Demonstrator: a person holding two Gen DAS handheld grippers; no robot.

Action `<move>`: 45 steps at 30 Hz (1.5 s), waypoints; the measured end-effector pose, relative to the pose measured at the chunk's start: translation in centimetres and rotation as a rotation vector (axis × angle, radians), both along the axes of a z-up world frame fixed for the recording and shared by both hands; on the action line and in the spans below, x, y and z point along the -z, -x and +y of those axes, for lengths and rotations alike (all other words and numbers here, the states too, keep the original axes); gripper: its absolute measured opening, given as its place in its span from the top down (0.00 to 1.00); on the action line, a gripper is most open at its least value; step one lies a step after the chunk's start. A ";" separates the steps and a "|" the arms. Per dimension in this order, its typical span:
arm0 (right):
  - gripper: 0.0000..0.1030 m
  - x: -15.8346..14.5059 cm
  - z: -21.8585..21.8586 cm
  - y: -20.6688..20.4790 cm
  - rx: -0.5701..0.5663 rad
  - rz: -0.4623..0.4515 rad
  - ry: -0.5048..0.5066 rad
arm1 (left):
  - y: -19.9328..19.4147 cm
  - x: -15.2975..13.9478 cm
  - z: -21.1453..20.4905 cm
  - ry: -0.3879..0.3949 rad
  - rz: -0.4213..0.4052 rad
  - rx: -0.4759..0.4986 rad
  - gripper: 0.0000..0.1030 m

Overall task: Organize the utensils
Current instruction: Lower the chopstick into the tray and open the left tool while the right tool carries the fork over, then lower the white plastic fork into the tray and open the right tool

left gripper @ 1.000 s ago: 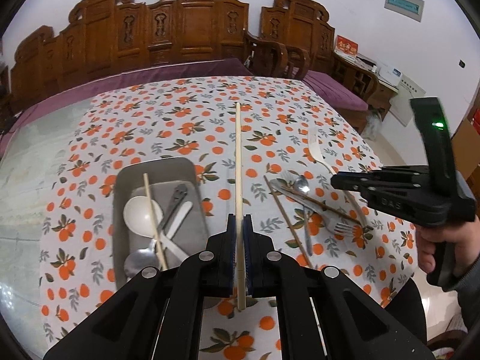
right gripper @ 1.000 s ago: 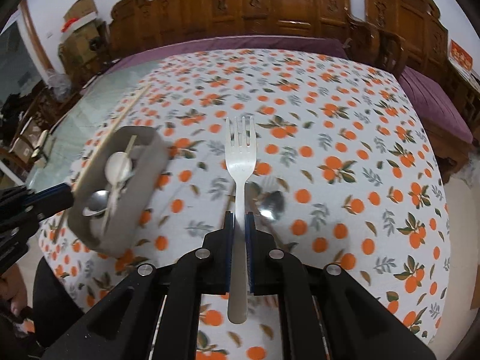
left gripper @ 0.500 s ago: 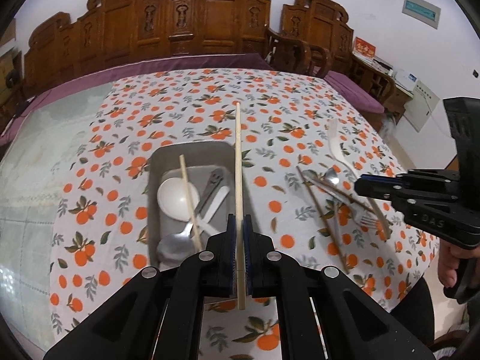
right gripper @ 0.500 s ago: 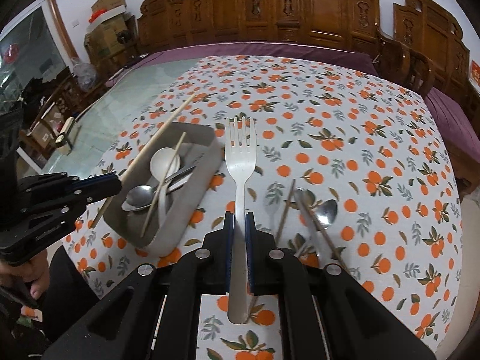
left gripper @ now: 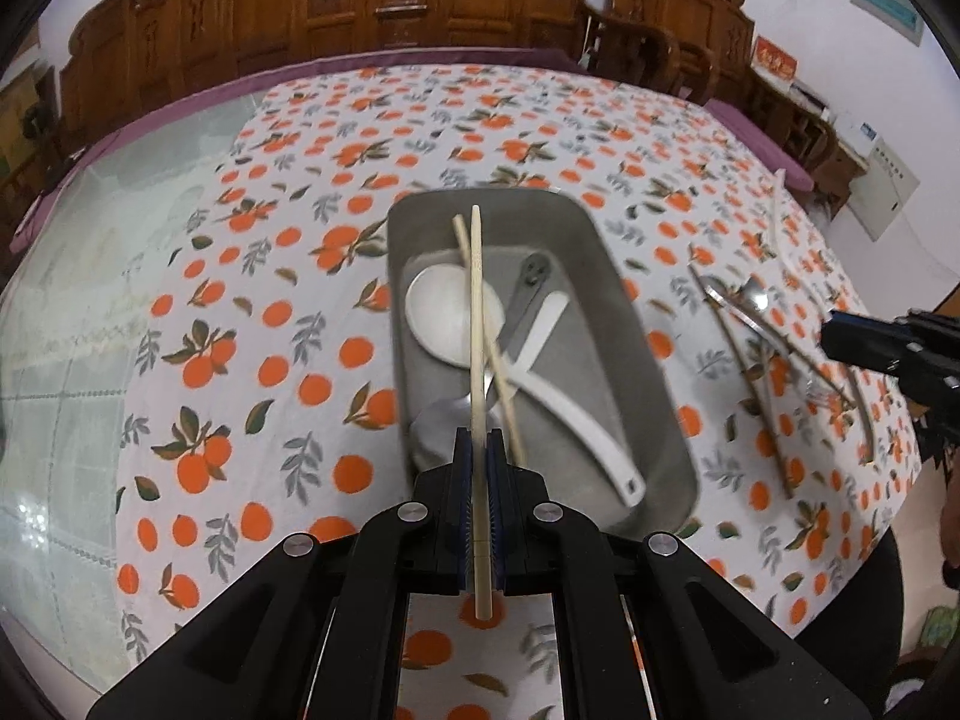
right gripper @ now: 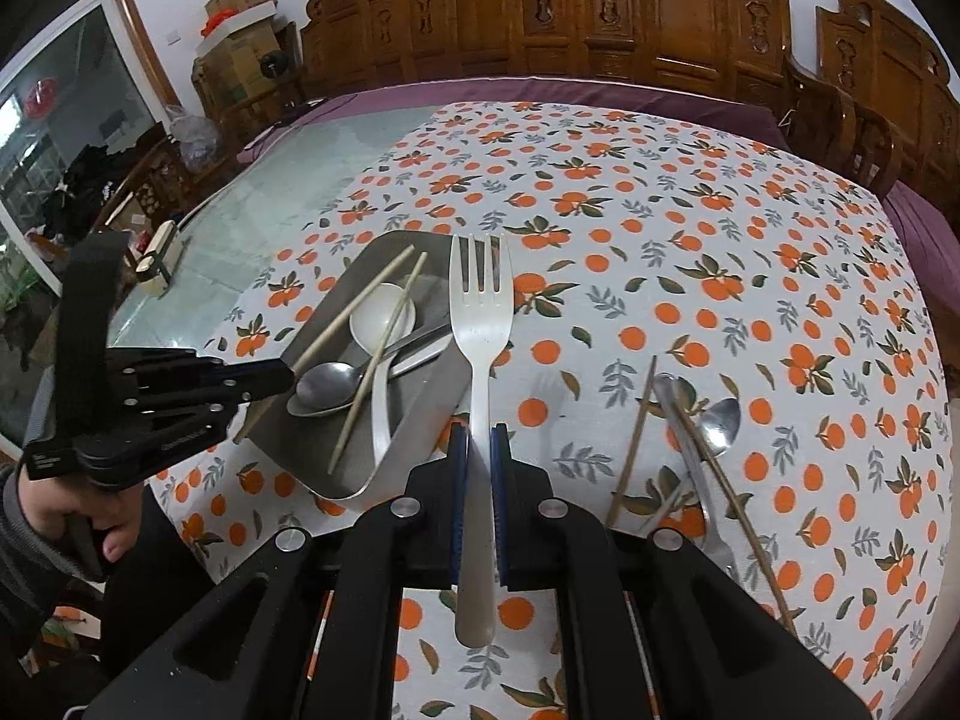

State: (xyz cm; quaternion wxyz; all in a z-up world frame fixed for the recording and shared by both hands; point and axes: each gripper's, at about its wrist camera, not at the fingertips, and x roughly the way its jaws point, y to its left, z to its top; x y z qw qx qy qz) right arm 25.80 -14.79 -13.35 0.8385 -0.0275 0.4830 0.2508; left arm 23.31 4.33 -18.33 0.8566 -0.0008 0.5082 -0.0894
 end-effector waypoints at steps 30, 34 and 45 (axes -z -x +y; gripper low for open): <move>0.91 0.2 2.9 -0.8 -0.042 0.011 0.004 | -2.6 0.4 -0.3 0.074 0.004 -0.011 0.95; 0.91 0.3 4.1 -1.2 -0.053 0.015 -0.010 | -1.7 -0.8 1.0 0.074 -0.023 -0.032 0.91; 0.91 2.3 8.5 -3.8 -0.049 0.080 -0.071 | 1.3 -3.9 5.3 0.071 -0.083 -0.088 0.89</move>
